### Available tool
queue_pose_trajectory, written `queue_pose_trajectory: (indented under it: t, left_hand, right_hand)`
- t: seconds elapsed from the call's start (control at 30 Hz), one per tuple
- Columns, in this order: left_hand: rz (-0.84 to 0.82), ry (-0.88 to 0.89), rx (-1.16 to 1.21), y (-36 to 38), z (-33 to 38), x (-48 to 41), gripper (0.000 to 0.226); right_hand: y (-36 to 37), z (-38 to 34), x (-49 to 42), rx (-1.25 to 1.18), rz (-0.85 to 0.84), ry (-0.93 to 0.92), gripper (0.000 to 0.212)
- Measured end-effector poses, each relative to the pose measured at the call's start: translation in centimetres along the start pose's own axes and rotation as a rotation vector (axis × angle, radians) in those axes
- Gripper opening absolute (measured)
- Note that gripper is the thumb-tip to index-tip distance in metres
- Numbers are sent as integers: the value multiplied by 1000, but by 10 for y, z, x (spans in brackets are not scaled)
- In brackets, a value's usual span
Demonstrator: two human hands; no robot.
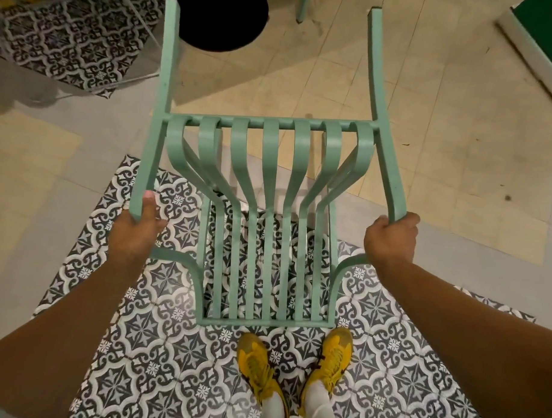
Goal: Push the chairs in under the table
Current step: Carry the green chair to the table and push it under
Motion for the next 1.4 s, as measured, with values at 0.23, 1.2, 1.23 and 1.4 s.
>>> queue_pose_trajectory:
  t: [0.23,1.2,1.23,1.4]
  left_hand:
    - [5,44,-124,-5,5,0,87]
    - [35,44,-390,-101,105,67,92]
    - [39,49,-401,-103,109,68,92]
    - [84,92,-438,-106,137,62,86]
  right_hand:
    - [0,4,-7,-6,-49,38,41]
    - [-117,-78,36,323,0,-209,29]
    - [-121,-82,35,332,5,-211,28]
    - [-138,-112,27,367,75,-264,29]
Point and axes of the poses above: each hand's wrist, its own x-axis away from the middle knuckle, its own y-axis out of the palm, z = x × y, the point moved 8 cm from there along -x, towards the middle knuckle, and after that the axes turned 6 degrees about x, right-handed, at the moved point
